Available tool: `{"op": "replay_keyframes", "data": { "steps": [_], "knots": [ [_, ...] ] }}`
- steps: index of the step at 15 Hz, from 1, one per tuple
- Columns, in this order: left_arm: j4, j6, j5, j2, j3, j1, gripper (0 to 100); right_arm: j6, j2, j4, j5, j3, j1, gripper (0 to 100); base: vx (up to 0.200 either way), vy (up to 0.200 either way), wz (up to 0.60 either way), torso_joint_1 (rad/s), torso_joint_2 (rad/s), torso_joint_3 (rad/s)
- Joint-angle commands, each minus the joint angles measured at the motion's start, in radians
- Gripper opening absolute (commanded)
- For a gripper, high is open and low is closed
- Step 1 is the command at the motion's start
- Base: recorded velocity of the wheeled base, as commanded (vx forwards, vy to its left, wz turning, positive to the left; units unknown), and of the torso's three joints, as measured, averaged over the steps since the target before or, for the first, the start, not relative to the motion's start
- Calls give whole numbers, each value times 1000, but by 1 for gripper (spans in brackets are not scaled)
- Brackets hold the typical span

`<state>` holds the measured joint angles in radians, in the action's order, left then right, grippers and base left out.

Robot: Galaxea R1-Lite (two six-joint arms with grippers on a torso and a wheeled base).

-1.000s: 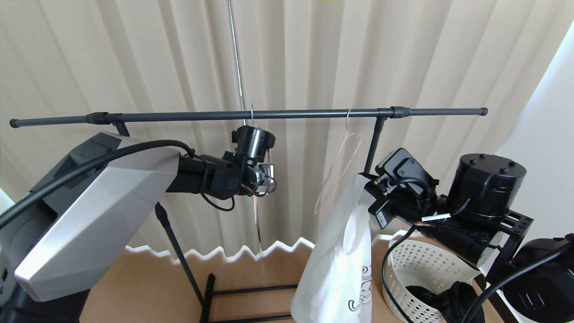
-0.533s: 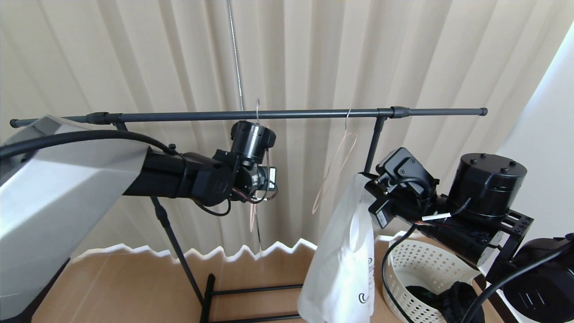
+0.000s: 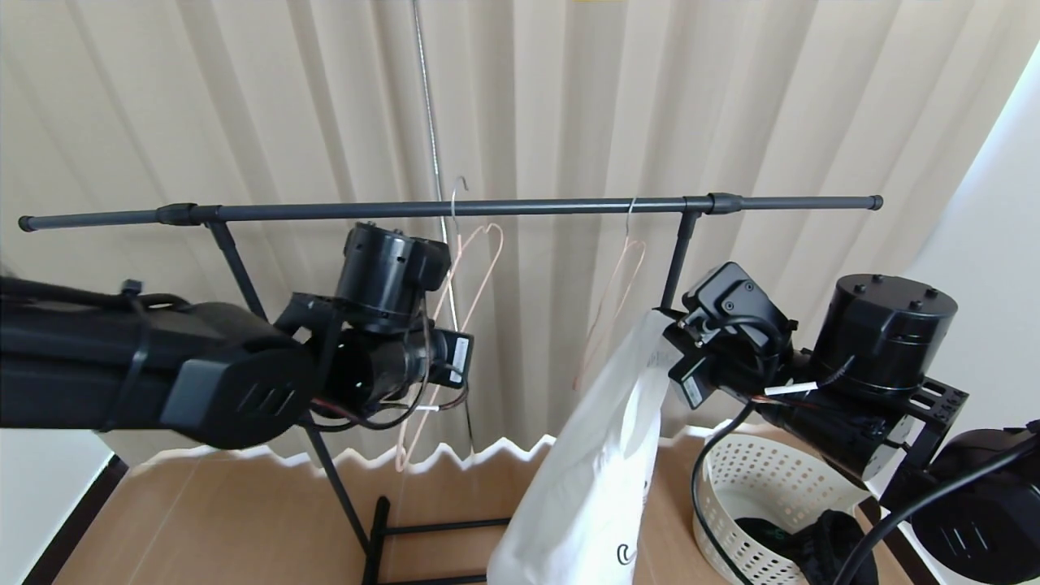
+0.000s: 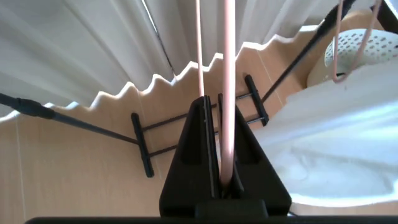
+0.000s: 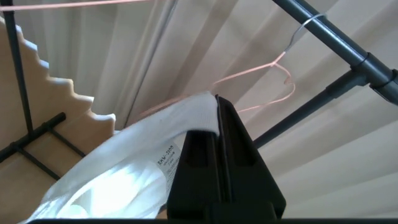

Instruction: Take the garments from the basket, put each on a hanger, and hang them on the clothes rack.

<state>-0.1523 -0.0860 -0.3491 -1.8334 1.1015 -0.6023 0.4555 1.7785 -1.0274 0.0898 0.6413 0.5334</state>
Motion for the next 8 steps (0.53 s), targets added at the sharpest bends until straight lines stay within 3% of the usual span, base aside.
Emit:
{"op": "replay_keyframes", "data": {
  "steps": [1, 5, 8],
  "knots": [
    [-72, 74, 61, 227, -219, 1, 0, 3, 4, 1, 45, 6, 8, 0, 0, 0, 0, 0, 0, 0],
    [-78, 209, 187, 465, -443, 46, 0, 28, 30, -6, 200, 28, 31, 0, 0, 0, 0, 0, 0, 0],
    [-76, 293, 280, 545, -543, 65, 0, 31, 64, -8, 269, 55, 30, 0, 0, 0, 0, 0, 0, 0]
  ]
}}
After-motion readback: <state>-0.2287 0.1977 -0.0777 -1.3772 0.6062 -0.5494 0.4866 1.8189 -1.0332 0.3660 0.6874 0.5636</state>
